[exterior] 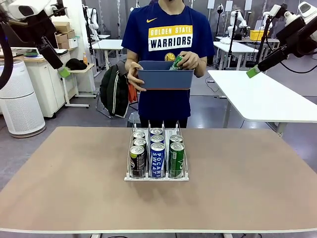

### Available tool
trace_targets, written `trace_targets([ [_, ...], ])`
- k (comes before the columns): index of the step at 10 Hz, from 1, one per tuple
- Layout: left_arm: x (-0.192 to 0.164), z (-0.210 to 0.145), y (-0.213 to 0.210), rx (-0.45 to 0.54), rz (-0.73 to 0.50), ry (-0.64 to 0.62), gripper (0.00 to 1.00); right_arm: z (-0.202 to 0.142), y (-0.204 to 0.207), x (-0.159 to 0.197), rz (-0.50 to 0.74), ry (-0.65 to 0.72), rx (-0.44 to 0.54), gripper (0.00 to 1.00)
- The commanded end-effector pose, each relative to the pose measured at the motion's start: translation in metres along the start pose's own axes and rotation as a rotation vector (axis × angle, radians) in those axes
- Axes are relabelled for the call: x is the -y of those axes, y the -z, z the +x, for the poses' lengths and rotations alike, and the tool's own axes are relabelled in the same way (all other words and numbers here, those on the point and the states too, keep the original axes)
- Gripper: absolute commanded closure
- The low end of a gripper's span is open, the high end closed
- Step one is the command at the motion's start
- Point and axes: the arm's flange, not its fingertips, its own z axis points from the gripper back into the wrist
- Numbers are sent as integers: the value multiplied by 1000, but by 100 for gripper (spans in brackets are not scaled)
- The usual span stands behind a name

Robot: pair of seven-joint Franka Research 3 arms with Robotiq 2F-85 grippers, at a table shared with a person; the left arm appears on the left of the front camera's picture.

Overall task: Fill the beverage cans into the dispenser.
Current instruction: Pick up the Sprite handed by the human.

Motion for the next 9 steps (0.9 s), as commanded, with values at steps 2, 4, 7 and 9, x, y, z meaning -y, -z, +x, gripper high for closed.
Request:
trace_targets([
  [2, 1, -2, -3, -7, -5, 7, 0, -1, 1, 0, 1, 0, -1, 0],
  [4, 1, -2, -3, -7, -5, 7, 0, -1, 1, 0, 1, 0, -1, 0],
  [7, 1, -2, -3, -7, -5, 7, 0, -1, 1, 0, 1, 0, -1, 0],
  [9, 1, -2, -3, -7, -5, 7, 0, -1, 1, 0, 1, 0, -1, 0],
])
